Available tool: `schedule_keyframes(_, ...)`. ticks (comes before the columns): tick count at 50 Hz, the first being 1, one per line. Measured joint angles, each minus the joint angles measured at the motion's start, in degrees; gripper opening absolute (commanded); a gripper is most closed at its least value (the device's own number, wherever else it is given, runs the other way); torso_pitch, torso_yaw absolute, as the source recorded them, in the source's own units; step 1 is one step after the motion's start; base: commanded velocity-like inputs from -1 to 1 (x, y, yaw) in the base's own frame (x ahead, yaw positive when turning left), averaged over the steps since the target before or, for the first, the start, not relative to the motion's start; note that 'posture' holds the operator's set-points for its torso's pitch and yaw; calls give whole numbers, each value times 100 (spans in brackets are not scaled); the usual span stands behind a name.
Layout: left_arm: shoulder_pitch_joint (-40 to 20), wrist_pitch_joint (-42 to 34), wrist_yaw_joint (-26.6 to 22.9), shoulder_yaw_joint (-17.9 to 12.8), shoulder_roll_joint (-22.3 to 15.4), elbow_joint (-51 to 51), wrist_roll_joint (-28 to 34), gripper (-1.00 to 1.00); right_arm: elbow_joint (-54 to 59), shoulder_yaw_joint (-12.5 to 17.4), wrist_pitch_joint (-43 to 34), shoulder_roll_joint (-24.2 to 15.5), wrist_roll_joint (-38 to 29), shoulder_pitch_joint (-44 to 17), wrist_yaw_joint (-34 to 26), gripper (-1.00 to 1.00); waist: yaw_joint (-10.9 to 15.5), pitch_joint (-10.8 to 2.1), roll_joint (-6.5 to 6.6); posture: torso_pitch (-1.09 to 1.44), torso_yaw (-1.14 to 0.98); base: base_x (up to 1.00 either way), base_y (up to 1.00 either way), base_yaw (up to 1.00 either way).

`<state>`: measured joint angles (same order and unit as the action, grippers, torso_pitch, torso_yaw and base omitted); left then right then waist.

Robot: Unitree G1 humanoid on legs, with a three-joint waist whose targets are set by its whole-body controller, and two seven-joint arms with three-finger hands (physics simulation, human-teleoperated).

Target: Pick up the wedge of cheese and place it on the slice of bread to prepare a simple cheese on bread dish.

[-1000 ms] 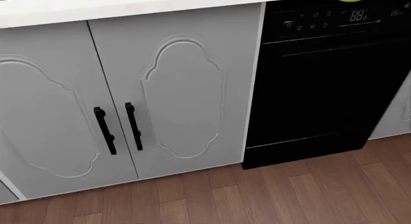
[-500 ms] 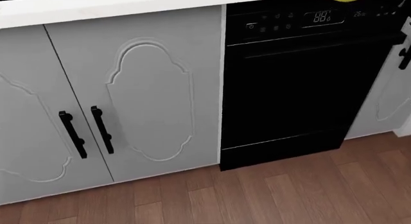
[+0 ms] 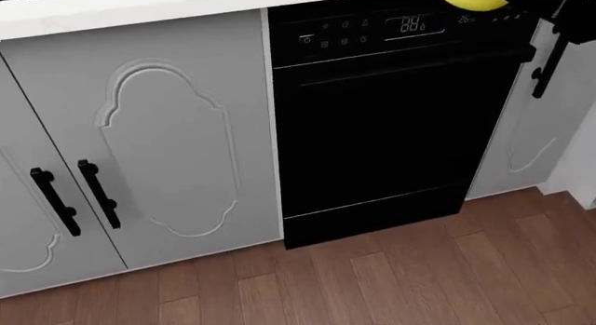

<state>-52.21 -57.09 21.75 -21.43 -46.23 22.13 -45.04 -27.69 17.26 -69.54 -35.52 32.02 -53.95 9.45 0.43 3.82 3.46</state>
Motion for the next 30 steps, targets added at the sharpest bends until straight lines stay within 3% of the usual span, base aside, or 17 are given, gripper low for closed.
schedule_keyframes(1, -7, 9, -13, -9, -8, -13, 15, 100, -3, -9, 16, 9, -12, -12, -22, -100, -7, -24, 74, 0, 0, 0, -34, 0)
schedule_keyframes(3, 57, 10, -14, -56, 6, -43, 56, 100, -4, -74, 27, 75, -20, 57, -72, -100, 50, -12, -43, 0, 0, 0, -34, 0)
schedule_keyframes(7, 33, -117, 50, -42, 32, -38, 94, 100, 53, -165, -40, 108, -38, 64, -172, -100, 27, -124, -57, 0, 0, 0, -33, 0)
schedule_keyframes(12, -20, -104, 28, -117, 0, 75, 37, 100, -28, -86, 33, 139, -177, -36, -215, -100, 53, -89, -422, 0, 0, 0, -35, 0)
schedule_keyframes(14, -41, -118, 47, -148, -9, 64, 13, 100, -43, -63, 26, 128, -213, -57, -226, -100, 29, -150, -623, 0, 0, 0, -35, 0)
schedule_keyframes(18, -11, -235, 111, 40, 59, 183, -125, 100, 104, -24, -43, 158, -399, 54, -216, -100, -39, -60, -491, 0, 0, 0, -35, 0)
schedule_keyframes(27, -103, -237, 208, -15, 20, 248, -169, 100, 60, -86, -1, 234, -514, -27, -355, -100, 12, -29, 27, 0, 0, 0, -35, 0)
schedule_keyframes(30, -34, -271, 222, -42, 33, 213, -153, 100, 21, -151, -30, 324, -522, 16, -396, -100, 72, -2, -45, 0, 0, 0, -35, 0)
